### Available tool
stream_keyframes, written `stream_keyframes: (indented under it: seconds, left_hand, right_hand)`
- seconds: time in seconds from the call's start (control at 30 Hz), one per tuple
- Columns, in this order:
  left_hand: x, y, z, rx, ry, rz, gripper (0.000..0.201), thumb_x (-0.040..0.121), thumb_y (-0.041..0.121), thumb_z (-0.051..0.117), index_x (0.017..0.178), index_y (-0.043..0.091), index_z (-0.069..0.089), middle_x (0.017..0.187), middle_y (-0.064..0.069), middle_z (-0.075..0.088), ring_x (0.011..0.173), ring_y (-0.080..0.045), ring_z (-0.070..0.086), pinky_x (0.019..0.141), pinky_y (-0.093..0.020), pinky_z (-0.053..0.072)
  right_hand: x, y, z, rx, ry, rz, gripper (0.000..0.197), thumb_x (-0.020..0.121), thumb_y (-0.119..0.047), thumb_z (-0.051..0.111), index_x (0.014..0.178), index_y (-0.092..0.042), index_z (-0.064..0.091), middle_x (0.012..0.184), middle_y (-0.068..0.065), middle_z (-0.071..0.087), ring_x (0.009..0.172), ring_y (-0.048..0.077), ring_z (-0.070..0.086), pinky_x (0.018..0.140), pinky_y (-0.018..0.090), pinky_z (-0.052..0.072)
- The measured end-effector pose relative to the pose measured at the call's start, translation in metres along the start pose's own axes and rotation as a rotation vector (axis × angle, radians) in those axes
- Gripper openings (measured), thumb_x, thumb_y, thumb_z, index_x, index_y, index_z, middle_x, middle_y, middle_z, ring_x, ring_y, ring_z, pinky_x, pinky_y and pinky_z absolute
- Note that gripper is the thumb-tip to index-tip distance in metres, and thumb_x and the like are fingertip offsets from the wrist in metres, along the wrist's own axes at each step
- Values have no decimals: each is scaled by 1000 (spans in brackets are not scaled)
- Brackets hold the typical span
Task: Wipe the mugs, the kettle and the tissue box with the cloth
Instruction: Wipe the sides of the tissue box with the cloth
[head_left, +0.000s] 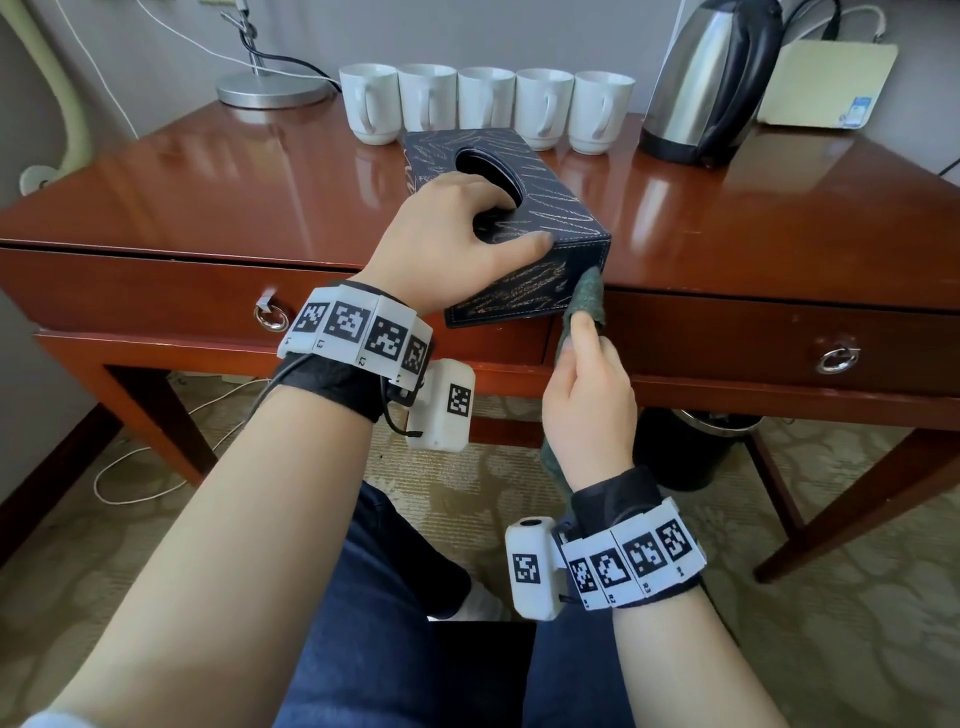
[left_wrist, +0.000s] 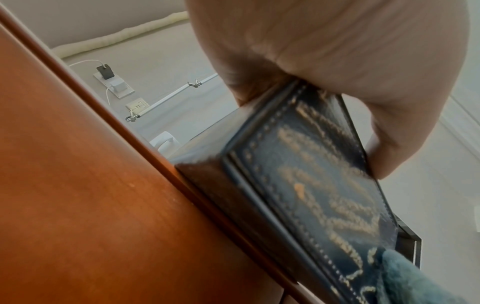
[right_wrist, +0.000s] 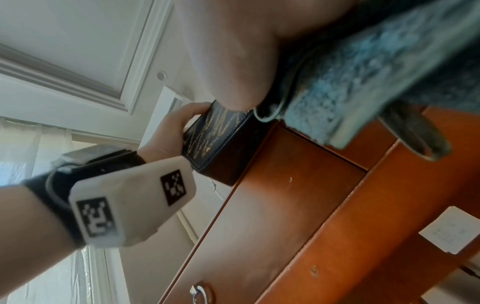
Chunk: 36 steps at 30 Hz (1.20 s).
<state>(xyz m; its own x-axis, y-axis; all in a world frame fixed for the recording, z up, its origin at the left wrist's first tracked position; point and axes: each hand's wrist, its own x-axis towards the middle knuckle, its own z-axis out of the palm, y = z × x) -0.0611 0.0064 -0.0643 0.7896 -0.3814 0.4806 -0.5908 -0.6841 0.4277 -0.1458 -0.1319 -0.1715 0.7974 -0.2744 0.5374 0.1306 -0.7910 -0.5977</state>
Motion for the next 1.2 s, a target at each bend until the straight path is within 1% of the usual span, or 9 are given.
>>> stream_keyframes:
  seconds: [0.1, 0.2, 0.37, 0.5, 0.63, 0.7, 0.8, 1.03, 1.2]
  left_hand:
    - [0, 0, 0, -14, 5, -4, 65, 77, 61, 56, 115, 10, 70, 115, 0, 66, 110, -14, 56, 85, -18, 33]
    - [0, 0, 0, -23, 4, -9, 64, 77, 61, 57, 115, 10, 70, 115, 0, 66, 110, -14, 56, 86, -19, 34]
    - [0, 0, 0, -23, 4, -18, 65, 77, 61, 57, 116, 11, 69, 117, 1, 66, 112, -14, 55, 87, -18, 33]
    - [0, 0, 1, -19, 9, -12, 65, 77, 62, 57, 116, 11, 69, 118, 0, 66, 113, -15, 55, 88, -18, 33]
    - [0, 0, 0, -20, 6, -16, 65, 77, 62, 57, 116, 11, 69, 118, 0, 66, 113, -15, 56, 89, -19, 35]
    - [1, 0, -1, -21, 4, -18, 66, 76, 62, 57, 116, 11, 69, 117, 0, 66, 112, -14, 56, 89, -19, 35]
    - [1, 0, 1, -22, 5, -19, 66, 76, 62, 57, 116, 11, 70, 116, 0, 66, 112, -14, 55, 87, -18, 34]
    - [0, 0, 1, -24, 11, -18, 67, 75, 63, 56, 116, 11, 69, 115, 1, 66, 112, -15, 55, 85, -18, 32]
    - [0, 0, 1, -29, 13, -21, 66, 76, 62, 57, 117, 11, 69, 117, 0, 66, 113, -15, 55, 86, -17, 32]
  right_hand:
    - [-3, -6, 2, 17, -39, -32, 36, 98, -8, 41, 133, -8, 50, 100, 14, 57, 81, 36, 57, 63, 31, 35]
    - [0, -6, 1, -23, -15, -60, 36, 97, -6, 43, 131, -8, 52, 99, 15, 56, 76, 37, 56, 60, 32, 33]
    - [1, 4, 2, -37, 27, 16, 34, 98, -7, 41, 131, -8, 50, 97, 14, 55, 75, 36, 57, 60, 31, 33]
    - [-10, 2, 12, -5, 18, 3, 32, 98, -7, 43, 129, -5, 52, 96, 16, 57, 75, 38, 59, 61, 30, 34]
    - [-14, -1, 16, 18, -23, -29, 34, 98, -7, 43, 131, -5, 51, 102, 17, 58, 79, 36, 59, 63, 29, 35]
    - [-11, 2, 16, 6, 18, -61, 33, 96, -7, 42, 126, -5, 54, 97, 17, 58, 72, 37, 58, 59, 29, 34]
    - [-6, 8, 15, -5, 100, -33, 32, 94, -9, 41, 121, -3, 56, 91, 17, 58, 66, 38, 58, 57, 29, 33]
    - [-16, 6, 25, 51, 45, 24, 35, 97, -4, 44, 132, 1, 48, 102, 21, 61, 80, 40, 60, 62, 29, 35]
    - [-21, 1, 36, 109, 78, -42, 35, 93, -5, 45, 126, 5, 52, 97, 23, 63, 74, 40, 62, 60, 30, 40]
